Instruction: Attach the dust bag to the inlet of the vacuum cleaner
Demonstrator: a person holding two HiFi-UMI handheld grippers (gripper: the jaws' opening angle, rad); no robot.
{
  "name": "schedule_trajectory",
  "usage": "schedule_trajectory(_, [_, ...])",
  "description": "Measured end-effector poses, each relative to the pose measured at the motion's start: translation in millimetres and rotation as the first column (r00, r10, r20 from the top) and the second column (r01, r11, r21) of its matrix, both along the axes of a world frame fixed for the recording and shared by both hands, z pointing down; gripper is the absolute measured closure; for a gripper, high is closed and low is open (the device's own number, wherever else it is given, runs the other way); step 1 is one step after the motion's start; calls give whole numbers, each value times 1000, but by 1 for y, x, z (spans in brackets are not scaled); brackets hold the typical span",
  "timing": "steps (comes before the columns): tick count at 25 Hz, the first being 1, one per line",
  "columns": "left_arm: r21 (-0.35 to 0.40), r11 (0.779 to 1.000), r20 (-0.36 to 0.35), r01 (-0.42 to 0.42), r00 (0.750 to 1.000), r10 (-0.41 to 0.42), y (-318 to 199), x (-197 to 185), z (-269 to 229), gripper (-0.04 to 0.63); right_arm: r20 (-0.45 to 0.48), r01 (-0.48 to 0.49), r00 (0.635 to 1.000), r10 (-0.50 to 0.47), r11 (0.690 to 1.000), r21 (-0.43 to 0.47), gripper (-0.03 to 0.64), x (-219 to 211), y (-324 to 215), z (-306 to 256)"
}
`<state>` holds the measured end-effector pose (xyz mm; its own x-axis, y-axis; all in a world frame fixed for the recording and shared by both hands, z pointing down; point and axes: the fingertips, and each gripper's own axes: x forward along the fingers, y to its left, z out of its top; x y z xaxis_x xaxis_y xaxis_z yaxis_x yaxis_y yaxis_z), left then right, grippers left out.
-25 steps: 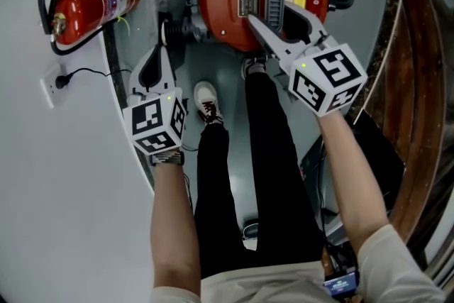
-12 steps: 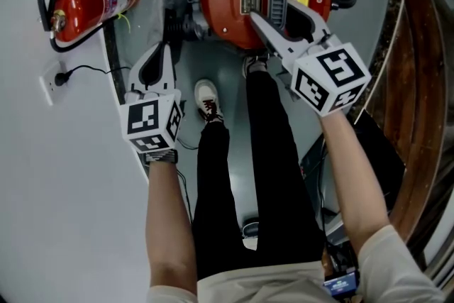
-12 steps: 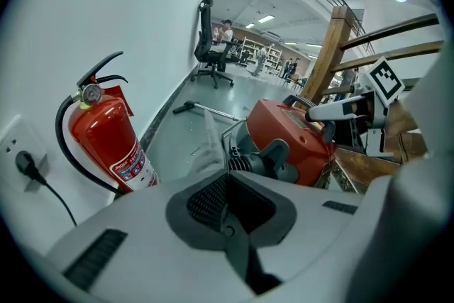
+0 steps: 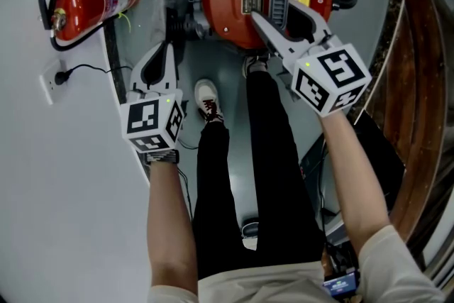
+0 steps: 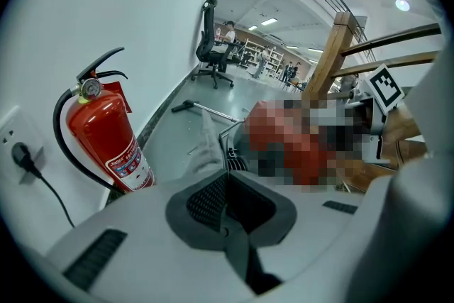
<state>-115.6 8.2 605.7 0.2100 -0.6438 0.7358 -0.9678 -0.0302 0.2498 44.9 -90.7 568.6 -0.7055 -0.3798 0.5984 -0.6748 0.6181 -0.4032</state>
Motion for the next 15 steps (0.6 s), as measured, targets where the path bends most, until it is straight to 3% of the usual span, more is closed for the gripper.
schedule_trajectory(15, [1, 1000, -12, -19, 1000, 19, 0, 4, 0, 588, -3, -1, 1000, 1, 1000, 2, 407, -1, 0, 0])
